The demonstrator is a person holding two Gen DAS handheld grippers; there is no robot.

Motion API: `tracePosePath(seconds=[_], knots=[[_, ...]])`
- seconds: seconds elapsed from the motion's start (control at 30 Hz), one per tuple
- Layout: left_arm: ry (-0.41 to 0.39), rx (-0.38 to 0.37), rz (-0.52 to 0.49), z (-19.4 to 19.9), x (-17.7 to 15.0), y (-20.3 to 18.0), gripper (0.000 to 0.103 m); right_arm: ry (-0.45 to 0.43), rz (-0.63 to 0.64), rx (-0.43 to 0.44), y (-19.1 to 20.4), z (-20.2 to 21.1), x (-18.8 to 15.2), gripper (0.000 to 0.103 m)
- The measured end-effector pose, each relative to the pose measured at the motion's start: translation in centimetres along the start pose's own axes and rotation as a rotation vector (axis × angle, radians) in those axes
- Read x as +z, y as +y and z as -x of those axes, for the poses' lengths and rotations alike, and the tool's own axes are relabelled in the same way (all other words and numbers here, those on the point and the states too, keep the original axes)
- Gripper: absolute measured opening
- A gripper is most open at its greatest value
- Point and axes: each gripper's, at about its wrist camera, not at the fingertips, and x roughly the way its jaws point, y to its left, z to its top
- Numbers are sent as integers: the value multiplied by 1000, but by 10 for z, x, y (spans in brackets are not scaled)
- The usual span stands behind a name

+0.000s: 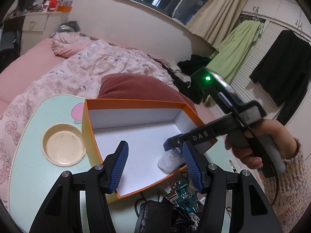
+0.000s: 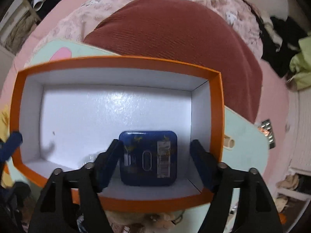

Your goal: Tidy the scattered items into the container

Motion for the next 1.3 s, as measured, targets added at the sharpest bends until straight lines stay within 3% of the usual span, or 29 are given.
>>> tracePosePath(seconds=[0.07,0.17,0.2,0.3,0.37,0.43,0.57,0.67,0.7,0.8,0.87,0.97,1.07,1.2,1.3], knots=[[1,2,-1,0,0,0,58,25,9,48,8,-7,4,77],[-1,14,-2,0,-1,0,58,45,63,-12,27,-15,3,73],[-3,16,-1,1,-1,0,58,36,64,-8,29,-14,3,67],[0,9,11,3,2,2,58,17,18,30,24,-7,2,67],[-4,6,12,5,4,2,58,-61,-33,44,13,9,0,67],[2,-8,16,7,7,0,58,-195,-90,78,0,39,-8,67],[37,-34,10,12,24,-8,58,-417,-143,153,-15,100,-47,67],[132,30,-97,4,39,-32,58,-473,-121,184,-10,113,-81,67],[197,40,-112,-5,43,-39,58,-471,-114,192,-9,111,-94,67],[403,-21,-59,-42,47,-44,57,-405,-126,221,-14,88,-134,67],[480,-3,-48,-61,47,-46,57,-362,-145,258,-23,66,-157,67],[522,116,-82,-84,49,-51,56,-360,-180,320,-31,50,-194,67],[608,115,-61,-103,43,-54,46,-367,-187,314,-28,39,-217,67],[660,161,-75,-122,33,-55,42,-346,-152,242,-16,17,-218,67],[688,114,-14,-131,31,-47,41,-366,-139,216,-8,11,-216,67]])
